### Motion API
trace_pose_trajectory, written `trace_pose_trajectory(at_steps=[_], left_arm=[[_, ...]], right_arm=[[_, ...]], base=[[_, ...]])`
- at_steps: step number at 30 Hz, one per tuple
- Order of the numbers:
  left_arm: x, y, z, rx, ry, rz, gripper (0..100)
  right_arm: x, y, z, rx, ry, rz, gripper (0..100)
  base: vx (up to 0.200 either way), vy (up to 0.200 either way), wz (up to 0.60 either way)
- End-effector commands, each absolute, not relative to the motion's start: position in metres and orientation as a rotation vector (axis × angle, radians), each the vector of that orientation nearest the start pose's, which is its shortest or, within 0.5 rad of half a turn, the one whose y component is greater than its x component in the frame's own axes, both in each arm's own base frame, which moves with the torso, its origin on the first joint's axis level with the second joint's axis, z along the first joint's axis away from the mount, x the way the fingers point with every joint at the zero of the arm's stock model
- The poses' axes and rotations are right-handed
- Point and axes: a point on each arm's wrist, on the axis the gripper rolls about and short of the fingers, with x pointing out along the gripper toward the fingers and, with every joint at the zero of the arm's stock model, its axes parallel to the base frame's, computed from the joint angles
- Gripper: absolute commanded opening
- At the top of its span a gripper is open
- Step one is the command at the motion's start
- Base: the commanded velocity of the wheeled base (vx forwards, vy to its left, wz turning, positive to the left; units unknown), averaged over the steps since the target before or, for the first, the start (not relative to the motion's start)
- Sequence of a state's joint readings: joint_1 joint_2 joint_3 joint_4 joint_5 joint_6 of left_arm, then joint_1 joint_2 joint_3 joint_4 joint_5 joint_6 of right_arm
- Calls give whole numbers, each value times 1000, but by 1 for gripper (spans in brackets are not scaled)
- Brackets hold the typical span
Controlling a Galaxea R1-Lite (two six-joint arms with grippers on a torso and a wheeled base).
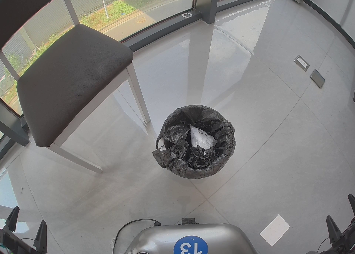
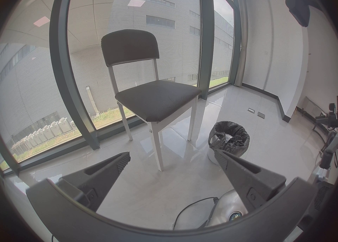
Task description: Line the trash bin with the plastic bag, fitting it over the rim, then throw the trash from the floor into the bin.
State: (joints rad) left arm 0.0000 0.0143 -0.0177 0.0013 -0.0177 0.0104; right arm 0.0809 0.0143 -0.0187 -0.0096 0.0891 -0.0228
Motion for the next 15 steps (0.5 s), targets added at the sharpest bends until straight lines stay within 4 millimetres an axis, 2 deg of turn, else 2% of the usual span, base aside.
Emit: trace_pose_trajectory(at_steps=[1,15], left_arm=[[-23,0,76,12,1,-20,100],[-23,0,76,12,1,-20,100]], right_arm=[[-23,-2,76,-41,-6,58,100],[-23,-2,76,0,-3,72,100]], base=[[0,0,0],[0,0,0]])
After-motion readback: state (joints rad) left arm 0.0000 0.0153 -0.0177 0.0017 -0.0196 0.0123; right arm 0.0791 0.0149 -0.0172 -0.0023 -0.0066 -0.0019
